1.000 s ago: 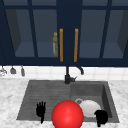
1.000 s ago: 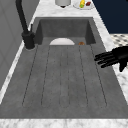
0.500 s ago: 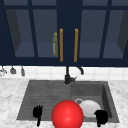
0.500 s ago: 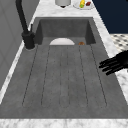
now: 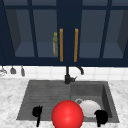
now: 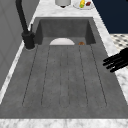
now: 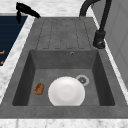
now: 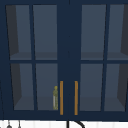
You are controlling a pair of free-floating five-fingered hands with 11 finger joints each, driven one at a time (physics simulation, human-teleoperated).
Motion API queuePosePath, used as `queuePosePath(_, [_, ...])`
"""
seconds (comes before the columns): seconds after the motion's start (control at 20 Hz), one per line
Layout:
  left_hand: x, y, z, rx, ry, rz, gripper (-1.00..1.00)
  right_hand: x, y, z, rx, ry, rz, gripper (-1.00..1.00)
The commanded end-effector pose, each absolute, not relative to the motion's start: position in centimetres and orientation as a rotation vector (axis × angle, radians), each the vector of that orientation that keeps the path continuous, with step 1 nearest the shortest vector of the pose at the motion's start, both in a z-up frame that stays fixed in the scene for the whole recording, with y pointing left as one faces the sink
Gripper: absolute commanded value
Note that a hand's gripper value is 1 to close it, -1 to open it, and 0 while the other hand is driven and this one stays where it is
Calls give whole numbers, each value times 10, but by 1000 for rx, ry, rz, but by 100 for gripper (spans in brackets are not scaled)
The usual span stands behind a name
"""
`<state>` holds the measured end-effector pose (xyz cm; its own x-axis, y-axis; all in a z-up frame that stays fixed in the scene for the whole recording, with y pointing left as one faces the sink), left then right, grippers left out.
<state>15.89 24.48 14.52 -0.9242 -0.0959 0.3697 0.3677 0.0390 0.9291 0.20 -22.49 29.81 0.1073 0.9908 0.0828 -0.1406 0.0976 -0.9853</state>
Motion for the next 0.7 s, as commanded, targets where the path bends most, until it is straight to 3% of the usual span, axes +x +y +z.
queuePosePath(0.0, [154, 242, 164, -369, -2054, -1991, -100, 2, -225, 298, -1083, -1071, 1135, 0])
queuePosePath(0.65, [99, 236, 219, -359, -2065, -1980, -100, 2, -225, 298, -1083, -1071, 1135, 0])
